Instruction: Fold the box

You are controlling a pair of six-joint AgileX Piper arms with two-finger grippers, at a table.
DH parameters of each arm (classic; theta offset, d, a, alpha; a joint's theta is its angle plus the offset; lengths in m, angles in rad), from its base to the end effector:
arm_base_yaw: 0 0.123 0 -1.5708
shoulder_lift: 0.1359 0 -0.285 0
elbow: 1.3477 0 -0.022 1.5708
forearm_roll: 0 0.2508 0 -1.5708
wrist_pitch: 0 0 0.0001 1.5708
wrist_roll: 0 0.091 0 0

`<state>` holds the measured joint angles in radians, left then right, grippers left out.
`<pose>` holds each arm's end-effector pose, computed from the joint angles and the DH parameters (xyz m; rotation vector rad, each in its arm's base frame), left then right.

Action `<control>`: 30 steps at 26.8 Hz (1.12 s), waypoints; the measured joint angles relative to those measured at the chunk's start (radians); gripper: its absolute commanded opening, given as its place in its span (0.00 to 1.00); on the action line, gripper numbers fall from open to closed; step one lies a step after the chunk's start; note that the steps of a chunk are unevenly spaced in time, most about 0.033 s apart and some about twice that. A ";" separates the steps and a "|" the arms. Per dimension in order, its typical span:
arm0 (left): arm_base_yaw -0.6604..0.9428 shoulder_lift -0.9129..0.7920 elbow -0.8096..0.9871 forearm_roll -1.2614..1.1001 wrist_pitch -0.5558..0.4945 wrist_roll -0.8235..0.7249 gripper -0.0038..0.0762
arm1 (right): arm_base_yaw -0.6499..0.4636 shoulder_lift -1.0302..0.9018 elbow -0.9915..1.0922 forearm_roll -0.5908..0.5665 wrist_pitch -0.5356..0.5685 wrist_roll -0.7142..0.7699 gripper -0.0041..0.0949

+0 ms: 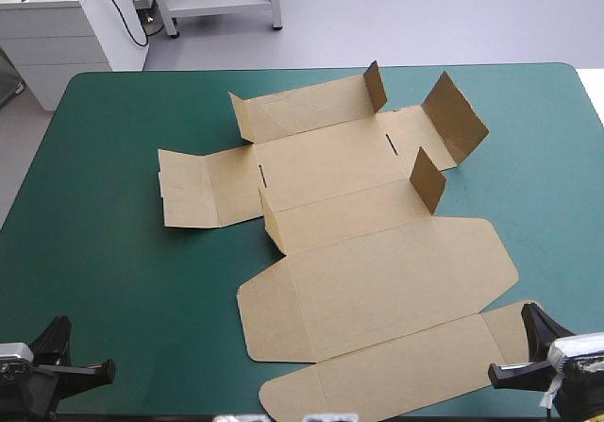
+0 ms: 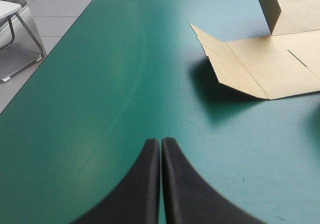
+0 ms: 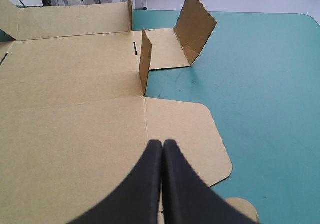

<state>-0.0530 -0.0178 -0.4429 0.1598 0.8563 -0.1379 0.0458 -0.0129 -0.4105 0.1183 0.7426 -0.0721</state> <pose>0.0064 0.0106 0.2790 -0.0640 1.8698 0.0537 0.0132 0.0079 0.2791 -0.0846 1.7981 0.1155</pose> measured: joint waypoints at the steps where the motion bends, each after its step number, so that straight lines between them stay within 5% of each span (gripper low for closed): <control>1: 0.000 0.000 0.000 0.000 0.000 0.000 0.04 | 0.000 0.000 0.000 0.000 0.000 0.000 0.02; 16: 0.000 0.000 0.000 0.000 0.000 0.000 0.04 | 0.000 0.025 -0.006 0.003 0.004 0.000 0.02; 30: 0.000 0.000 0.000 0.000 0.000 0.000 0.04 | 0.000 0.654 -0.358 0.022 -0.063 -0.095 0.02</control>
<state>-0.0530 -0.0178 -0.4429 0.1598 0.8563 -0.1378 0.0458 0.6410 -0.7683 0.1407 0.6799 -0.1668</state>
